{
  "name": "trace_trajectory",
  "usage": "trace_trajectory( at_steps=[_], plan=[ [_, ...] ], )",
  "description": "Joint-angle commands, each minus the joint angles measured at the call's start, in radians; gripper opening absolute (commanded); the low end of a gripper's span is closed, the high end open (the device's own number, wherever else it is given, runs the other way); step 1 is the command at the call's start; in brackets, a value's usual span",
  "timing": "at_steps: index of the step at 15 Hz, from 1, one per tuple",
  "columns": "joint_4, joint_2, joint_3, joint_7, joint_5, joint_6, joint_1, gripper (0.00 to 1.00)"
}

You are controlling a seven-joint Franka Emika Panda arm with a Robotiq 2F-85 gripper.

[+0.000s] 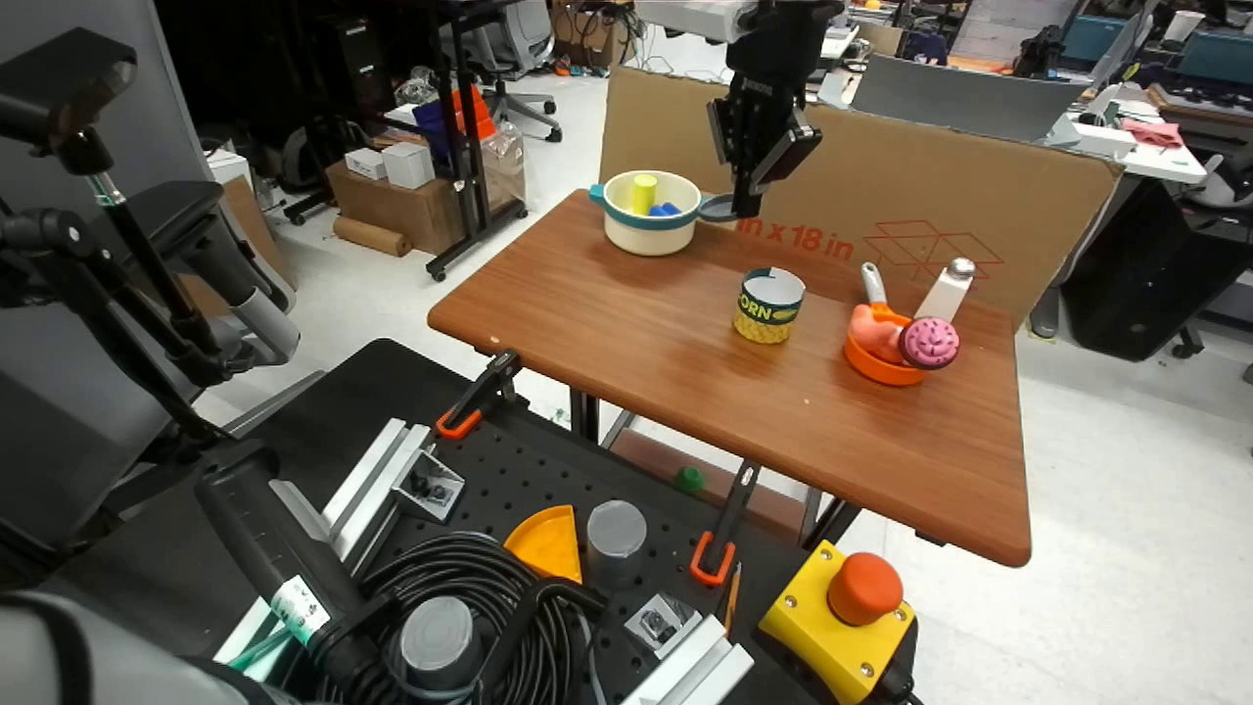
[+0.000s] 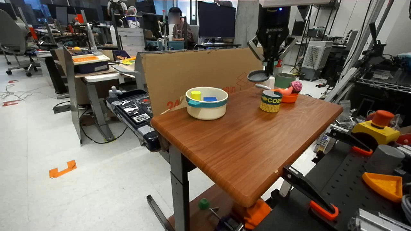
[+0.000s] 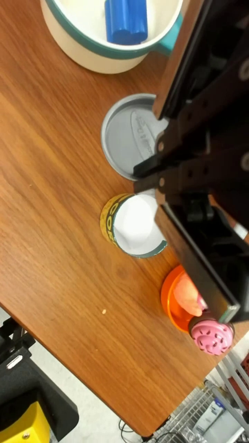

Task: Uncover the can and put the pink ball inside and the red plush to the white bowl

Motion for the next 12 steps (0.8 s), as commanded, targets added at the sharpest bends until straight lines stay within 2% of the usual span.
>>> trace_trajectory(
  at_steps=[1,12],
  plan=[
    [-0.013,-0.013,0.012,0.038,-0.05,0.02,0.027,0.01],
    [-0.076,-0.083,0.079,0.046,-0.133,0.053,0.099,0.01]
  ],
)
